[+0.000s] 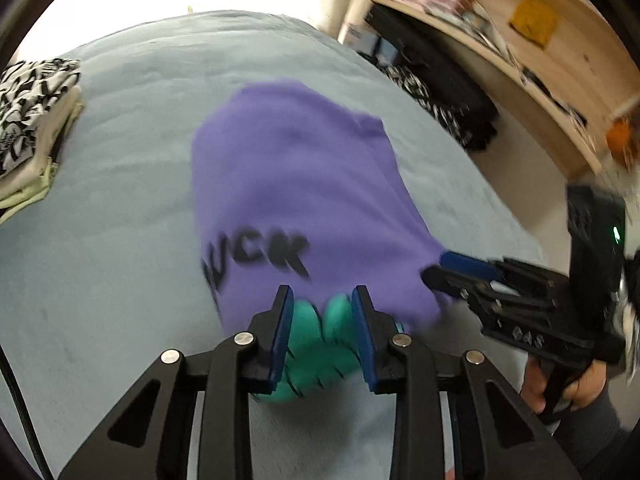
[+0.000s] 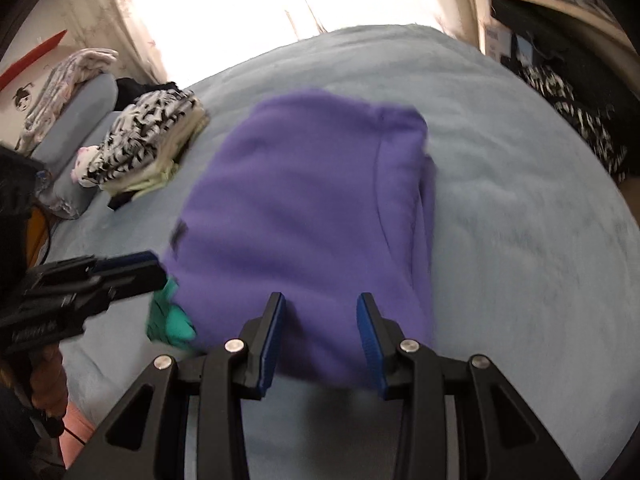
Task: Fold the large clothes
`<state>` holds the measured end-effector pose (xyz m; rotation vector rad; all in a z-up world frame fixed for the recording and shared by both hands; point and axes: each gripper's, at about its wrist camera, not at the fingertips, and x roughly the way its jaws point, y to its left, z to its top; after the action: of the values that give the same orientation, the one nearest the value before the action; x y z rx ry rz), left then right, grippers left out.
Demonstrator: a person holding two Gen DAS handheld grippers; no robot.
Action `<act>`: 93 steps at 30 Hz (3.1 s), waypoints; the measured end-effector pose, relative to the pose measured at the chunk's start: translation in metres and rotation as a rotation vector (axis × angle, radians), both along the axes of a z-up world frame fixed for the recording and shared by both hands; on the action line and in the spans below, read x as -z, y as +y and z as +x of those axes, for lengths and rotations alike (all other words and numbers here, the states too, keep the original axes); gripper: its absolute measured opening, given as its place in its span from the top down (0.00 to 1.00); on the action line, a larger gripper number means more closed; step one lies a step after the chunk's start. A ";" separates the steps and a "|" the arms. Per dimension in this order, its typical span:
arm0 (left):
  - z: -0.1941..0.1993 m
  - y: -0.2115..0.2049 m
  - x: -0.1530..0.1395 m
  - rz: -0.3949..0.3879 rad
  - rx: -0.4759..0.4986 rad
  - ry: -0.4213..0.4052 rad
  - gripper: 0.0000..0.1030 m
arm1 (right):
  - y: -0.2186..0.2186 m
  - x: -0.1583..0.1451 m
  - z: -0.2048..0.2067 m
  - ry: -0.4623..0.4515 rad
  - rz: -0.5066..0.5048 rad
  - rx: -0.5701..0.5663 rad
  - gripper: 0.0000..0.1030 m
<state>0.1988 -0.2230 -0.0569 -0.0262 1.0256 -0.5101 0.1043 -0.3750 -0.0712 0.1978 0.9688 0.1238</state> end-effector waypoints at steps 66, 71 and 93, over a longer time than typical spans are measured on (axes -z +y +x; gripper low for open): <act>0.065 0.051 0.033 -0.250 -0.109 0.269 0.16 | -0.089 0.022 0.043 0.179 0.349 0.071 0.18; 0.085 0.043 0.047 -0.229 -0.092 0.276 0.12 | -0.103 0.041 0.063 0.192 0.454 0.050 0.18; 0.121 0.028 0.114 -0.454 -0.001 0.392 0.00 | -0.079 0.095 0.111 0.249 0.582 -0.091 0.00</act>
<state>0.3196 -0.1950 -0.1707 -0.5480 1.2706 -0.7469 0.2157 -0.4539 -0.1660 0.7169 1.1717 0.4751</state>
